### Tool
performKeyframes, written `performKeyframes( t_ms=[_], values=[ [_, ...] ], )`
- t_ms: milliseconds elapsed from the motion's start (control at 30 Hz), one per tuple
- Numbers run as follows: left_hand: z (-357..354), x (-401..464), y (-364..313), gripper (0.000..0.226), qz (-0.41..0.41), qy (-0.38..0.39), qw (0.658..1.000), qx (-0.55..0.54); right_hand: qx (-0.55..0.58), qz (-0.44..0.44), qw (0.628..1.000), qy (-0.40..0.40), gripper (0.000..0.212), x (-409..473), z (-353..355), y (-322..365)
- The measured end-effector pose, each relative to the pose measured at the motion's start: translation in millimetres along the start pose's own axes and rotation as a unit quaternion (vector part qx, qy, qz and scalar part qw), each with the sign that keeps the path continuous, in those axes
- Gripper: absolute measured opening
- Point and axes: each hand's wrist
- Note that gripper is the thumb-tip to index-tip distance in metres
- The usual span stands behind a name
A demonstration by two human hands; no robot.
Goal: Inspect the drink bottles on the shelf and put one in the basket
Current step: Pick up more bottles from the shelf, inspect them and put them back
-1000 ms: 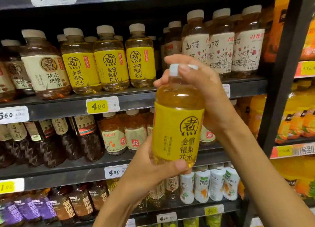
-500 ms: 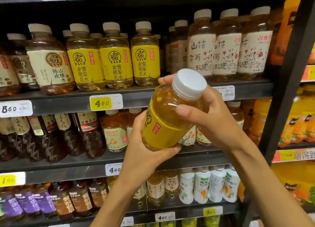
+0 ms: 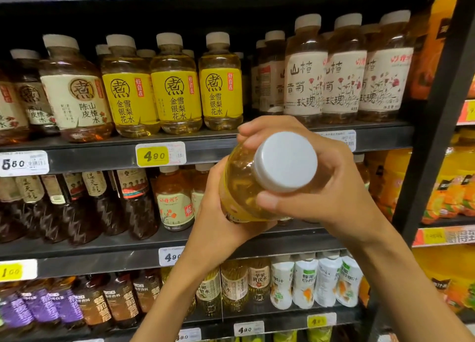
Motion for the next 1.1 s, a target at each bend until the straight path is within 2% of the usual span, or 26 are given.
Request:
performKeyframes(
  t_ms=[67,200,300,400,500,600,633,767,900,1000,1100],
  values=[
    [3.9,-3.9,-7.0,0.088,-0.021,0.003,1.0,0.0,0.04,-0.034,0.997,-0.048,0.04,2.3,0.8,1.2],
    [3.2,-13.6,-14.8,0.066,-0.004,0.063,0.998,-0.018,0.057,-0.104,0.985,-0.126,0.036,13.9,5.7,-0.2],
    [1.4,-17.7,-13.5,0.058,0.037,0.089,0.993,-0.067,0.059,-0.153,0.982,-0.098,0.03,23.0,13.2,-1.9],
    [2.5,-21.8,-11.9,0.052,0.077,0.135,0.983,-0.102,0.121,-0.206,0.969,-0.057,0.026,29.2,18.8,-10.3],
    [1.8,-25.7,-6.1,0.063,0.12,0.186,0.966,-0.134,0.204,-0.25,0.945,-0.053,0.032,32.9,15.4,-21.8],
    [-0.8,-27.5,3.6,0.103,0.167,0.174,0.956,-0.17,0.214,-0.267,0.937,-0.074,0.027,31.2,10.2,-30.8],
    [0.4,-27.7,4.1,0.11,0.17,0.175,0.954,-0.175,0.207,-0.268,0.937,-0.087,0.026,30.5,9.5,-31.6],
    [8.5,-23.5,-3.7,0.092,0.145,0.186,0.96,-0.148,0.134,-0.25,0.946,-0.157,0.021,27.8,10.0,-26.2],
    [-1.1,-21.9,-11.6,0.074,0.118,0.14,0.979,-0.092,0.06,-0.233,0.95,-0.2,0.018,26.3,2.9,-21.2],
    [-8.3,-23.1,-10.5,0.065,0.12,0.089,0.984,-0.098,0.051,-0.252,0.95,-0.176,0.021,29.2,3.5,-22.2],
    [-2.6,-24.2,-10.3,0.071,0.134,0.105,0.973,-0.154,0.111,-0.273,0.947,-0.13,0.025,30.3,14.3,-27.5]
  ],
)
Point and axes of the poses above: each hand's wrist, its own x-axis towards the middle knuckle, its own z-axis out of the back of the hand, y = z × x, and after that the axes turned 8 degrees about z, right-handed
